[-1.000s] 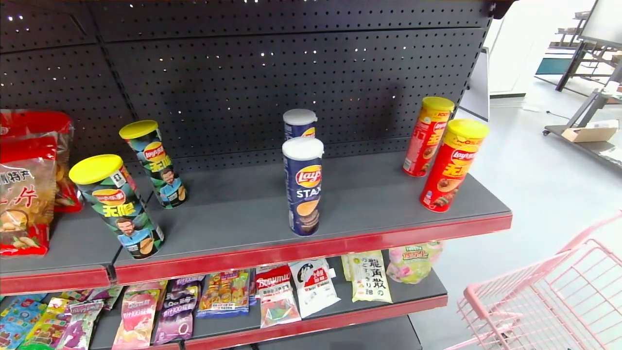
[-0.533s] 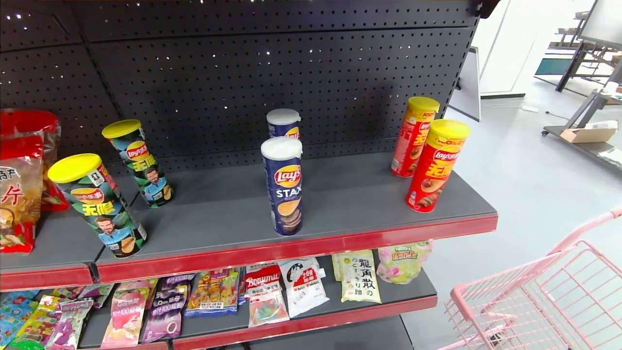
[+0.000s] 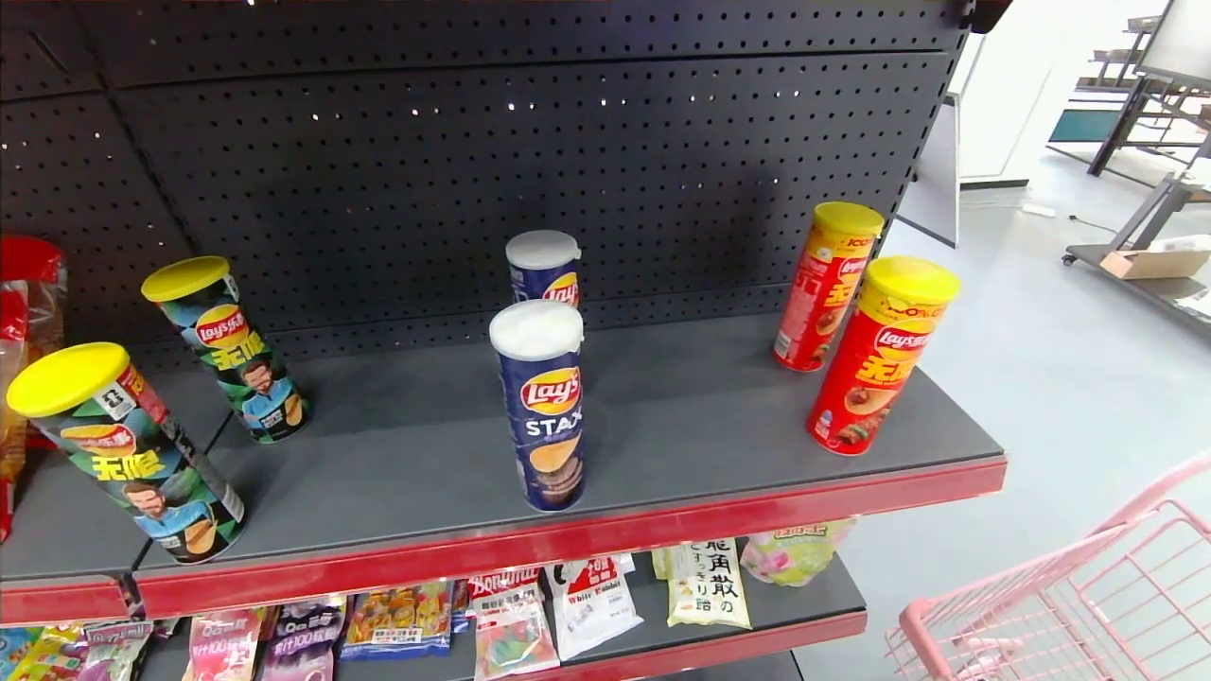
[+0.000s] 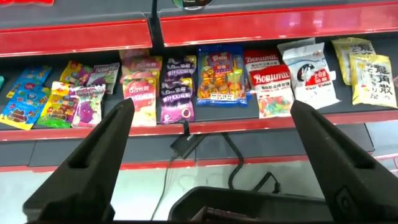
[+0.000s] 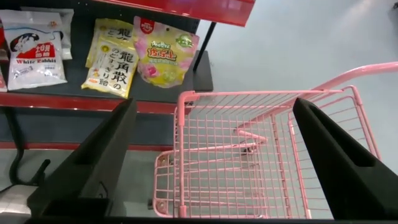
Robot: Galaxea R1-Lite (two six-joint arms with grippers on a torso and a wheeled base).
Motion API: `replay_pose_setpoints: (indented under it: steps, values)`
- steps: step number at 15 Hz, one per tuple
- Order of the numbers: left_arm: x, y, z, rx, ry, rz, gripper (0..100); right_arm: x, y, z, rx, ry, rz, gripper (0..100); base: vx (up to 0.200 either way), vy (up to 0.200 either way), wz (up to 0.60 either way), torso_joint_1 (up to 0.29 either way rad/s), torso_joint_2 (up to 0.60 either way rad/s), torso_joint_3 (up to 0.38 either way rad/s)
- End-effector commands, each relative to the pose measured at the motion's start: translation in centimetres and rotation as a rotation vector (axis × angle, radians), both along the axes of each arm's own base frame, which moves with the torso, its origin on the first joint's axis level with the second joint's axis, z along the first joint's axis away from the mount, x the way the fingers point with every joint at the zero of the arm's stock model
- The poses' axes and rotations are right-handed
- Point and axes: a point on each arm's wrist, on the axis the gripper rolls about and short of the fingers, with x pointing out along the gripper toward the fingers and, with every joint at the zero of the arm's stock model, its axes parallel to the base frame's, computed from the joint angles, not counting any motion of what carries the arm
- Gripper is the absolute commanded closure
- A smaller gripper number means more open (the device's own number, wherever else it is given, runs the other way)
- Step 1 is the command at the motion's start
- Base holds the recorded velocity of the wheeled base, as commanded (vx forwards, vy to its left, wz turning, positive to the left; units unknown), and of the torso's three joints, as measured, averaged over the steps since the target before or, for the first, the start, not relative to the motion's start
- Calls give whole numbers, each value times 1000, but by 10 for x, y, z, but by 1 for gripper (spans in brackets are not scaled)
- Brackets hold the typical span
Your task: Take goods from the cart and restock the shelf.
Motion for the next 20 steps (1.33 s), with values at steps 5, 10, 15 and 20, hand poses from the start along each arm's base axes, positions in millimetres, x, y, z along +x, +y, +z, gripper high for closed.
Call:
replay_pose_setpoints:
  steps: [5,10,15,20]
  values:
    - [0,0,0,-6,1,1,0,1,0,4,3,-10,3,0,0,0,0,0,0,0]
    - [14,-1,-6,-7,-107,5,0,-2,0,7,15,-52,2,0,0,0,0,0,0,0]
    - [17,-1,-8,-8,-132,0,0,-8,-1,14,158,-137,-63,0,0,0,0,0,0,0]
    - [17,-1,-7,-9,-134,2,0,-25,-3,-2,146,-199,-165,0,0,0,0,0,0,0]
